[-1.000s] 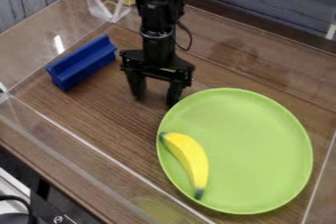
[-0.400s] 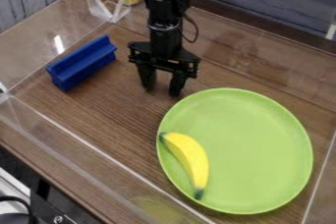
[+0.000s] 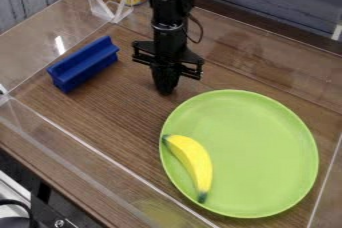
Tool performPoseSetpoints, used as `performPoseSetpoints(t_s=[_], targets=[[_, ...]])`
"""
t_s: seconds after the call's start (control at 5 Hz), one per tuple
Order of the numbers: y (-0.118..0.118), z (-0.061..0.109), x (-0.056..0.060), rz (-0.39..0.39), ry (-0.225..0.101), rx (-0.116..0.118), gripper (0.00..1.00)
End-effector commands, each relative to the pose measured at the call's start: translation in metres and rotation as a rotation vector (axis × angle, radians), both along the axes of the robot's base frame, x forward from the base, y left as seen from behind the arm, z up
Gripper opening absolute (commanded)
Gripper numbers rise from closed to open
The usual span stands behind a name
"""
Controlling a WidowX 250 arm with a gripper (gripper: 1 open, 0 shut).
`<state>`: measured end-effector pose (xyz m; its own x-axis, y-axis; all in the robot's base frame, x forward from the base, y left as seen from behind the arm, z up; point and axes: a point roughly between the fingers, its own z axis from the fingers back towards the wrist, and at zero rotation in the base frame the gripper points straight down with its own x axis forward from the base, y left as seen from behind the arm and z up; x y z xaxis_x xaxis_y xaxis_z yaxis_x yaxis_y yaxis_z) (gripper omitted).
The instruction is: Put the blue object in the green plate
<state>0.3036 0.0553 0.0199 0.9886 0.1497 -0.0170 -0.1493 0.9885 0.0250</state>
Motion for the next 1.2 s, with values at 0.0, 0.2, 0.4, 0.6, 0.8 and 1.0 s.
performPoseSetpoints(t_s=[0.0, 0.2, 0.4, 0.6, 0.8, 1.0], targets=[[-0.007, 0.014, 0.006, 0.026, -0.027, 0.021, 0.0], [-0.013, 0.021, 0.007, 0.058, -0.028, 0.036, 0.0], [-0.012, 0.02, 0.004, 0.003, -0.031, 0.052, 0.0], [-0.01, 0.018, 0.002, -0.049, -0.032, 0.068, 0.0], [-0.016, 0.025, 0.004, -0.069, -0.031, 0.082, 0.0], [-0.022, 0.031, 0.005, -0.089, -0.03, 0.097, 0.0]])
